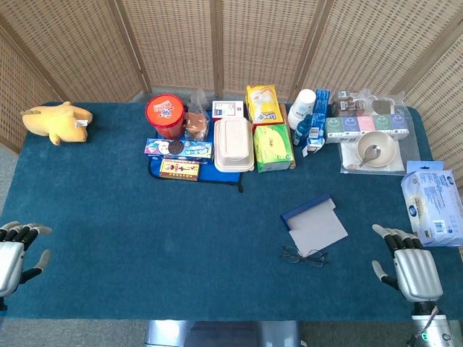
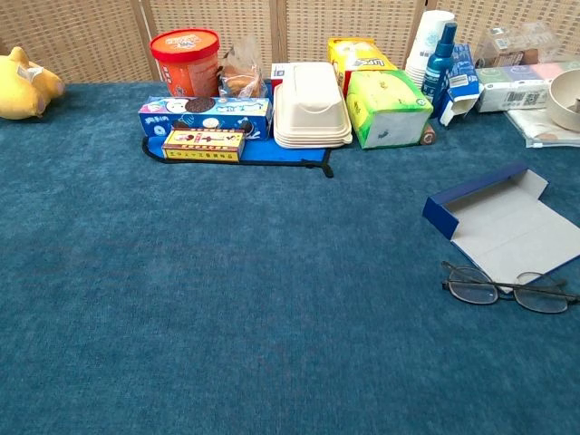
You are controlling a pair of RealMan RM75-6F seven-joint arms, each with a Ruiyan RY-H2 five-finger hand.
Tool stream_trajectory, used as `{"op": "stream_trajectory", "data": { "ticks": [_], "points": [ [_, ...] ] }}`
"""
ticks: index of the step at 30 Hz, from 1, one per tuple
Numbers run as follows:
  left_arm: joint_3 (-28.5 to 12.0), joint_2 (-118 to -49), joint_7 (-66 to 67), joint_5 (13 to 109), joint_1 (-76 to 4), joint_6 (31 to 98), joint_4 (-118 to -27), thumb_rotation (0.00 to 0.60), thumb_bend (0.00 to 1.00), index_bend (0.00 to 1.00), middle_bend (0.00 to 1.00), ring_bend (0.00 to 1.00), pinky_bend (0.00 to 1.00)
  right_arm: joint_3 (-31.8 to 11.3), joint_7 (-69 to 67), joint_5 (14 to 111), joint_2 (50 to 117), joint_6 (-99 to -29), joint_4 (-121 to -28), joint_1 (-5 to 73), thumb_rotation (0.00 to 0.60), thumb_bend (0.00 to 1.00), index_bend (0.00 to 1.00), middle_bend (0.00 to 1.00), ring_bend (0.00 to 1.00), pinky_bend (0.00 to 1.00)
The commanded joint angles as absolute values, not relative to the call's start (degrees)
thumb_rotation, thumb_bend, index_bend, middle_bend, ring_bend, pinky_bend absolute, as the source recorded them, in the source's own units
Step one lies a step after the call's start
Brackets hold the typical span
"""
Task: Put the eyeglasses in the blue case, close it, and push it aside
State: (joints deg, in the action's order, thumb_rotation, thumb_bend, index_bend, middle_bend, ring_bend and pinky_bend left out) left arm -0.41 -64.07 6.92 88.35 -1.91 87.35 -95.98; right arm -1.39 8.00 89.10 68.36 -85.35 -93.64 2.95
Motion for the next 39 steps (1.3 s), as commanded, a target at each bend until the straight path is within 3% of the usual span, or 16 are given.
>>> {"op": "stream_trajectory", "data": {
  "ticks": [1, 14, 23, 39],
  "points": [
    [-0.28, -64.18, 6.92, 88.4, -1.98, 87.17, -95.98, 0.597, 0.35, 0.35, 0.36, 0.3, 0.19, -1.32, 7.7, 88.95, 68.51, -85.13, -93.29, 3.0, 0.6, 0.32, 0.2, 0.28, 0.24, 0.29],
    [-0.41, -62.47, 5.56, 89.71, -1.19, 89.65, -97.99, 0.6, 0.35, 0.34, 0.36, 0.3, 0.21, 0.23, 4.84, 92.23, 69.16, -85.16, -92.36, 3.35, 0.6, 0.32, 0.2, 0.28, 0.24, 0.29],
    [-1.44, -59.58, 2.54, 90.51, -1.99, 90.03, -100.6, 0.599, 0.35, 0.34, 0.36, 0.3, 0.22, 2.55, 5.01, 96.43, 71.51, -79.79, -93.98, 6.65, 0.6, 0.31, 0.21, 0.28, 0.24, 0.29],
    [-1.78, -58.79, -0.26, 89.81, -1.97, 90.22, -100.02, 0.599, 0.35, 0.34, 0.35, 0.3, 0.22, 0.77, 13.4, 93.51, 76.9, -72.89, -93.52, 11.22, 0.6, 0.3, 0.22, 0.25, 0.24, 0.3]
  ]
}}
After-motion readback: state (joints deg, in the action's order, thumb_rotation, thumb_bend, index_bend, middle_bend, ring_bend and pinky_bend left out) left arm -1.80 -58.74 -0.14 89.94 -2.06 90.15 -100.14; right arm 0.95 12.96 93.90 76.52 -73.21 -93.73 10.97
